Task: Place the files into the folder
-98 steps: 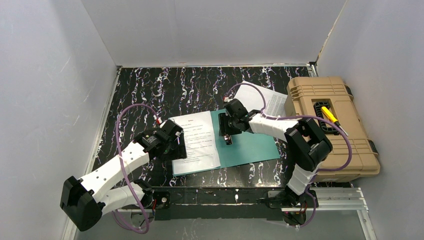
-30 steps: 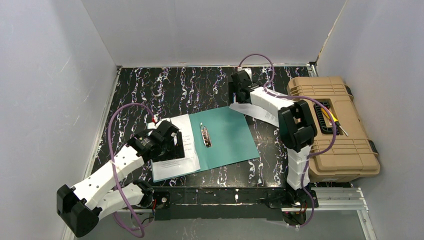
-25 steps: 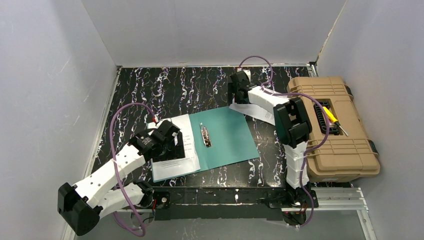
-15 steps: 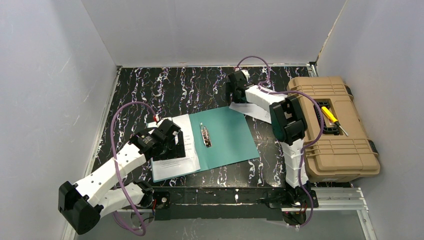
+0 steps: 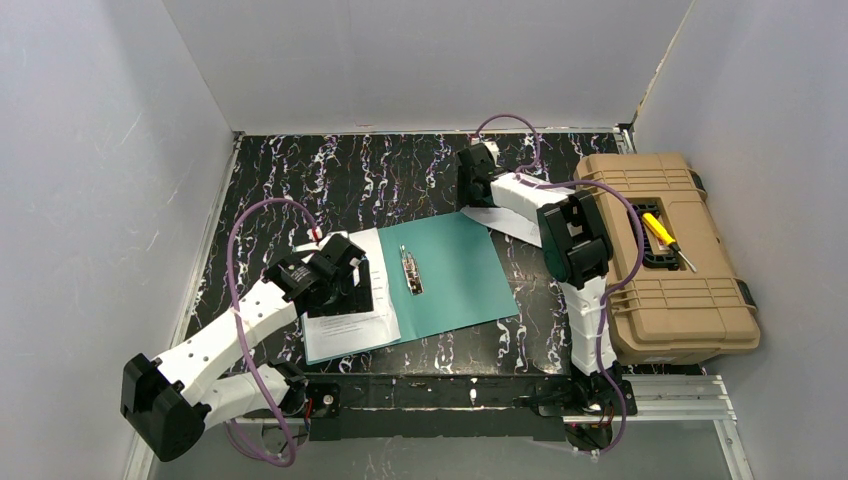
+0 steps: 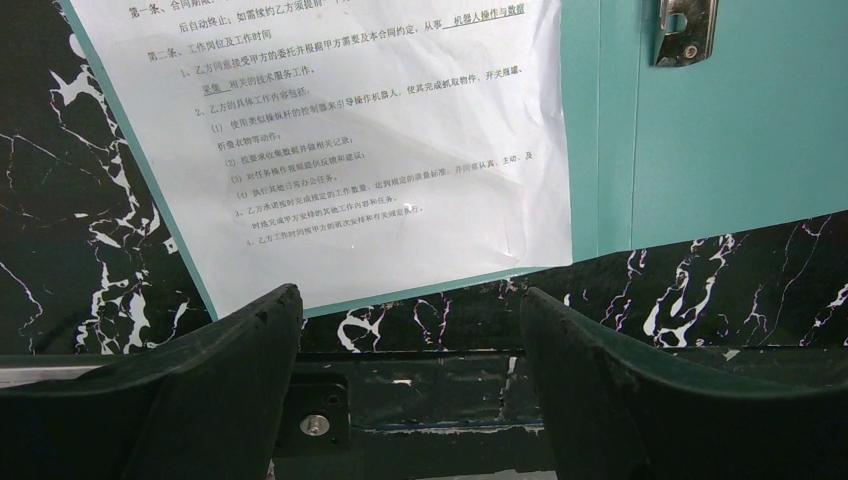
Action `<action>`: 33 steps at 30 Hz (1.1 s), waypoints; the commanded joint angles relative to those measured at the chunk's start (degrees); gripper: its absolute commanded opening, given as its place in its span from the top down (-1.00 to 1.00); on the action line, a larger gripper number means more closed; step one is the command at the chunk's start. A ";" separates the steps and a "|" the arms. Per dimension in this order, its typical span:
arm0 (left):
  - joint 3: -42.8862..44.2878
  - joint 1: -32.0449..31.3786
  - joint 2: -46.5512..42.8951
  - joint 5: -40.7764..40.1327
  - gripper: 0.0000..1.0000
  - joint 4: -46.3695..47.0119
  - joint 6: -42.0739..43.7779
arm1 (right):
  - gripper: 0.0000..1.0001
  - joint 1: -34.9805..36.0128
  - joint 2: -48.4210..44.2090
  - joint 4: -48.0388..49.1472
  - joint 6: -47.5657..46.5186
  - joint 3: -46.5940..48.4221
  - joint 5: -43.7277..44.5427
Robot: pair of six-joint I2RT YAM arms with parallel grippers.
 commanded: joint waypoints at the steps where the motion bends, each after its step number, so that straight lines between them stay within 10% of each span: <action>1: 1.60 -0.20 0.12 -1.78 -0.57 -1.13 0.40 | -0.30 -0.36 0.55 -0.76 -1.30 -3.37 1.89; 20: 2.57 -0.15 0.13 -3.37 -0.58 -2.54 -0.05 | 0.94 -1.28 -1.78 -0.94 -3.22 -0.28 1.60; 33: 4.71 -0.13 -2.35 -6.31 -0.59 -4.03 -0.41 | 0.97 -1.24 -18.94 4.97 -6.26 -11.82 -10.10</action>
